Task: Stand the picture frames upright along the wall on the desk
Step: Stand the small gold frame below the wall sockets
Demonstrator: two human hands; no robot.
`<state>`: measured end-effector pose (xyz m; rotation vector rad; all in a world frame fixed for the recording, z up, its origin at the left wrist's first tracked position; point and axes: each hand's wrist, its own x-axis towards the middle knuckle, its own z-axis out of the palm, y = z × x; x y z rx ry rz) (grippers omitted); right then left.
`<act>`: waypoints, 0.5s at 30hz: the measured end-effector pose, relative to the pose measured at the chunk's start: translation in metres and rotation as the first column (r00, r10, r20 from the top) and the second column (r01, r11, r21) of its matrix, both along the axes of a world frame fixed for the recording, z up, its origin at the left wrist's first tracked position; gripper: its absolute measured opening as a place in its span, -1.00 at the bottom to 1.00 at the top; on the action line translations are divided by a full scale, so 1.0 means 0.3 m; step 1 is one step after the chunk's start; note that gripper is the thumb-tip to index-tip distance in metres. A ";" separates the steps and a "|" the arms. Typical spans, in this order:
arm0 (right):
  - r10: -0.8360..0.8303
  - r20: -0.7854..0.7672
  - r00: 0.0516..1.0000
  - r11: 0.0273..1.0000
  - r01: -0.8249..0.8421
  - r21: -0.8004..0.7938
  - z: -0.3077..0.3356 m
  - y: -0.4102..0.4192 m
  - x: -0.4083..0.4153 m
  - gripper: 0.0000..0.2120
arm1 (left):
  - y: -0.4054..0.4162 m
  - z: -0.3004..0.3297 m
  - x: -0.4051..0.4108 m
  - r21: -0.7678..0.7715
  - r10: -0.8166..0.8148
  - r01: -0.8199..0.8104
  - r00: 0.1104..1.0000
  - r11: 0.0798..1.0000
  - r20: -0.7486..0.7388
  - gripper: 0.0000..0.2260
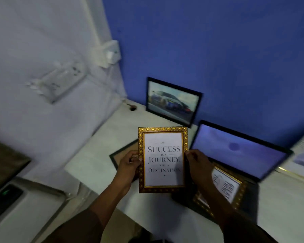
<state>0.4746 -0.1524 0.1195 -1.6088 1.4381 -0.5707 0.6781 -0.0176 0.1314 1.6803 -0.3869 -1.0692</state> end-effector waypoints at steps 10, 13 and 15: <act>0.282 -0.088 0.955 0.949 -0.291 -0.119 0.018 -0.078 0.644 -0.80 | 0.081 0.012 0.474 -0.035 0.307 -0.306 0.939 0.952 0.157 -0.66; 0.317 -0.131 0.939 0.929 -0.336 -0.158 0.011 -0.109 0.747 -0.80 | 0.060 0.009 0.526 -0.076 0.355 -0.347 0.919 0.935 0.171 -0.56; 0.334 -0.154 0.930 0.916 -0.359 -0.179 0.017 -0.132 0.799 -0.80 | 0.044 0.009 0.553 -0.090 0.365 -0.355 0.915 0.931 0.171 -0.52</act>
